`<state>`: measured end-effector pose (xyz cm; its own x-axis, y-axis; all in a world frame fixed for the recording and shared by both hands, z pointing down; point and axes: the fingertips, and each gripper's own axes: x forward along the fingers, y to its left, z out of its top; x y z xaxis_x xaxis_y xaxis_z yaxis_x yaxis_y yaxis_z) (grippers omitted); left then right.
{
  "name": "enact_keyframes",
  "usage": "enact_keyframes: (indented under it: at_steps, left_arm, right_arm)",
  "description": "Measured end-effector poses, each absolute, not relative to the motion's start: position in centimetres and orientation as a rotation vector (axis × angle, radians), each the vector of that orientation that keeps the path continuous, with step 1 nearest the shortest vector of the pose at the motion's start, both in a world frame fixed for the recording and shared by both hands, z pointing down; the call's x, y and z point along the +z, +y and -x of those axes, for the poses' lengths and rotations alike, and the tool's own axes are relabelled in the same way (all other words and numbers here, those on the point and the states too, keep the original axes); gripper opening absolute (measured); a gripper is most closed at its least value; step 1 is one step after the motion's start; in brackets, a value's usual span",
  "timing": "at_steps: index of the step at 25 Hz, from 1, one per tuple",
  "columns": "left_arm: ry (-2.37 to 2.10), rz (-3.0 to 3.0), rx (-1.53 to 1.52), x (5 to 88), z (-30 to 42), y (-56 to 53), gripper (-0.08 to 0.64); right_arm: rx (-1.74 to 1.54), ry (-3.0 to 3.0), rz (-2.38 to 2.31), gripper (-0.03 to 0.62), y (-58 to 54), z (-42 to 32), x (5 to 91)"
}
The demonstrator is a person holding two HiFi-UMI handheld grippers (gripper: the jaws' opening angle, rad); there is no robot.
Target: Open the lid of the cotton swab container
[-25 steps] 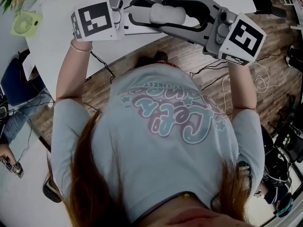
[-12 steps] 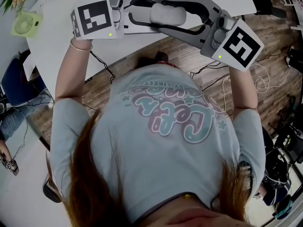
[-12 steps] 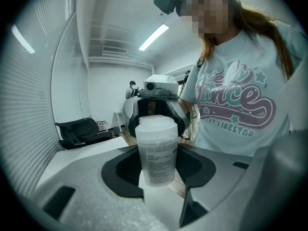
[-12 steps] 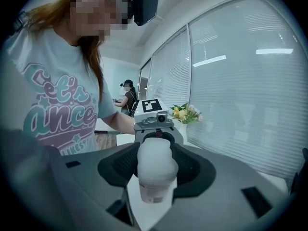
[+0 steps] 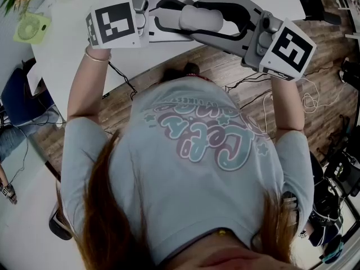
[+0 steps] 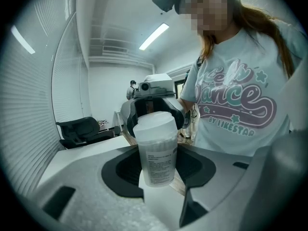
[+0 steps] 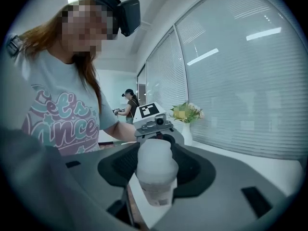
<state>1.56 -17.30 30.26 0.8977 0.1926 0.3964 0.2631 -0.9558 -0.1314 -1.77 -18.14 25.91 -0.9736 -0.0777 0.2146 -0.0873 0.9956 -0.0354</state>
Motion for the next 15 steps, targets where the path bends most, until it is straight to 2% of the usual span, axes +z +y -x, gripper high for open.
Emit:
enact_keyframes:
  at_steps: [4, 8, 15]
  left_arm:
    - [-0.337, 2.902, -0.58, 30.2, -1.5, -17.4, 0.187]
    - [-0.308, 2.908, -0.627, 30.9, -1.2, -17.9, 0.187]
    - [-0.304, 2.891, -0.6, 30.9, -1.3, -18.0, 0.187]
  right_arm:
    - [0.039, -2.947, -0.144, 0.222, -18.3, 1.8, 25.7]
    - [-0.14, -2.93, -0.235, 0.241, -19.0, 2.2, 25.0]
    - [-0.234, -2.964, -0.302, 0.219, -19.2, 1.9, 23.4]
